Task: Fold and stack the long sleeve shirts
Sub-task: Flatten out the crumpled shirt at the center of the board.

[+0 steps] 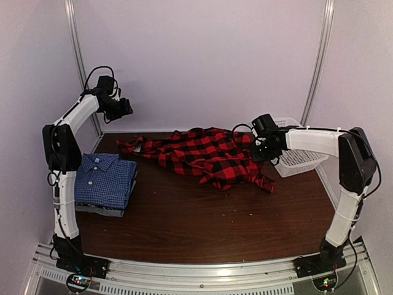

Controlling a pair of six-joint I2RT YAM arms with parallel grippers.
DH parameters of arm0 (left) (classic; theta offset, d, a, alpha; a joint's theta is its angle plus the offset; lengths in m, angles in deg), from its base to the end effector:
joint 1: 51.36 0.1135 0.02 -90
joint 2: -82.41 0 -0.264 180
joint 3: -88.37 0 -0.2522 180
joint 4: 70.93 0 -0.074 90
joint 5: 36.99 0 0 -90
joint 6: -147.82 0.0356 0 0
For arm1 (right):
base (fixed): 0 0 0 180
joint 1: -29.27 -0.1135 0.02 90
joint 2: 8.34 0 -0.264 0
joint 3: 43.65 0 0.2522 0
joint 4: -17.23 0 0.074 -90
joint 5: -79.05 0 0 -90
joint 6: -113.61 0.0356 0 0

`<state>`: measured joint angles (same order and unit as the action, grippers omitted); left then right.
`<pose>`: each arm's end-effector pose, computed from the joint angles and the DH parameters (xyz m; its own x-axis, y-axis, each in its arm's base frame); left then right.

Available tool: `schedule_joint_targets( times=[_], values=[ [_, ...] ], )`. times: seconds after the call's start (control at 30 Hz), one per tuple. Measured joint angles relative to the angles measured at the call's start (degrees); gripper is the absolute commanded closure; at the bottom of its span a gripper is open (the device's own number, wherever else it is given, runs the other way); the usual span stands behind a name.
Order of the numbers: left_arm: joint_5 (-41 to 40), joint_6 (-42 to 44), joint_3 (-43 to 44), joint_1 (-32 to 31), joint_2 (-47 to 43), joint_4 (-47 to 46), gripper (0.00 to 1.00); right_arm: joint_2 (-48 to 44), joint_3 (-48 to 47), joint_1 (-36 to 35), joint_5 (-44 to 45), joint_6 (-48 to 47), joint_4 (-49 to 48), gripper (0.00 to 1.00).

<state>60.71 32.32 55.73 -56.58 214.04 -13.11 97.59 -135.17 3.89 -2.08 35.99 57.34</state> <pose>0.5166 -0.0520 0.3060 -0.6839 -0.3659 -0.6311 -0.1166 0.9088 -0.4005 0.3638 0.1665 0.2157 -0.7921 -0.1413 -0.5938 -0.1769 0.9842 0.0018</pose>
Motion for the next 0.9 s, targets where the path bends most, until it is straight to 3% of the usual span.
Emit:
schedule_joint_targets(
  times=[0.23, 0.57, 0.73, 0.9],
  values=[
    [-3.06, 0.26, -12.28, -6.1, -10.05, -1.7, 0.33, -5.9, 4.5, -4.85, 0.24, 1.03, -0.17, 0.39],
    [-2.78, -6.12, -43.34, -24.35, -31.3, -13.94, 0.34, -12.55, 15.54, -6.97, -0.59, 3.87, -4.11, 0.33],
    [-1.88, -12.07, -55.8, -32.89, -34.03, -20.35, 0.34, -12.81, 20.15, -6.95, -1.55, 5.25, -7.87, 0.32],
    [-1.31, -18.18, -60.81, -41.03, -33.0, -25.99, 0.34, -12.76, 22.29, -6.95, -2.6, 6.8, -11.63, 0.31]
  ],
)
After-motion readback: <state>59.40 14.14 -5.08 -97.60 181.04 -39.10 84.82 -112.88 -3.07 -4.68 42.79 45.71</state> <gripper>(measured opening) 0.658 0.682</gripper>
